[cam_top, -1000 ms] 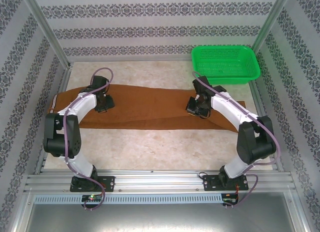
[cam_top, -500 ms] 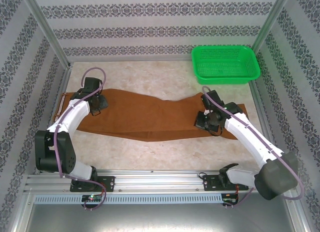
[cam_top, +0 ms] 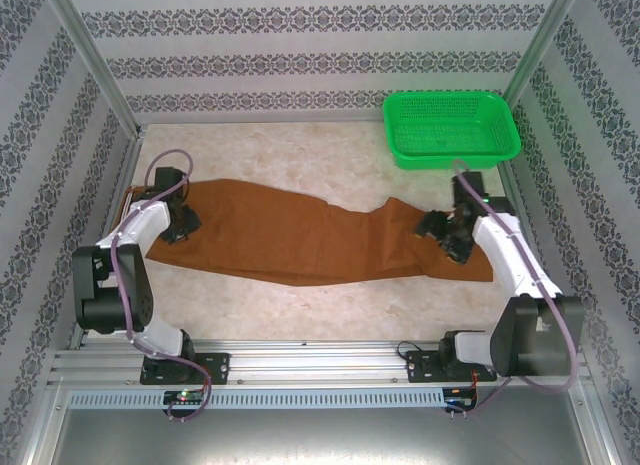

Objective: Roll up the long pants

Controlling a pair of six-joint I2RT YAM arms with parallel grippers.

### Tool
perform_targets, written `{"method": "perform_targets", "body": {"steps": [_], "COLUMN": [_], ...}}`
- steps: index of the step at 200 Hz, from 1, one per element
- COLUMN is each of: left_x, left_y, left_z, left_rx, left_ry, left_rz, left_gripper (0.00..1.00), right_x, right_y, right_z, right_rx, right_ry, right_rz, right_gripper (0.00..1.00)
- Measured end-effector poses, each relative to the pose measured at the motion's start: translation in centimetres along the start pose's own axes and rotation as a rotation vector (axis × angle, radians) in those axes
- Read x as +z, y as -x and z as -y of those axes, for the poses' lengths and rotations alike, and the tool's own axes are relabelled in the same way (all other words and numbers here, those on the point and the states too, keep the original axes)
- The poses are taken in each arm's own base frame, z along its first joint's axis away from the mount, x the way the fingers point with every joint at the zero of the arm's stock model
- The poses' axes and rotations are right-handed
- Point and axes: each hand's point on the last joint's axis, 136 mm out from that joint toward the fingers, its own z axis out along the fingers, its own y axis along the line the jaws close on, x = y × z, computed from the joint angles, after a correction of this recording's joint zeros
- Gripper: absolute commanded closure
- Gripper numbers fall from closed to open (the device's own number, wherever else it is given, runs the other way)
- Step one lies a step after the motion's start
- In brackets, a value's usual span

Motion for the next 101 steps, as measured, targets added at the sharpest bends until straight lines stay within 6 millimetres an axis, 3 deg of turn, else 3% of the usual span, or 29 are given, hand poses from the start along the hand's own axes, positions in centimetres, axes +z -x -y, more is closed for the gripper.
{"method": "perform_targets", "body": {"steps": [20,32,55,75,101], "left_x": [3.4,3.1,3.0,2.5,1.7], "left_y": [-1.5,-0.4,-0.3,-1.0,-1.3], "left_z": [-2.2,-2.5,-3.7,-5.7,-8.8], "left_rx": [-0.121,-0.186,-0.299,-0.376,-0.457], "left_ry": [0.008,-0.042,-0.076,-0.041,0.046], "left_rz": [-0.088,-0.053,-0.03,-0.021,-0.007], "left_gripper": [0.84,0.81,0.82,0.88,0.88], "right_x": [-0.8,-0.8,0.2,1.1,2.6], "right_y": [2.7,3.9,6.7,9.1,12.9], "right_z": [2.2,3.2,4.4,5.4,6.3], "right_rx": [0.109,0.153,0.202,0.227,0.235], "right_ry": [-0.006,-0.022,-0.061,-0.09,-0.145], "right_rz": [0.058,0.059,0.041,0.031,0.026], "right_gripper": [0.15,0.15,0.15,0.15,0.15]}}
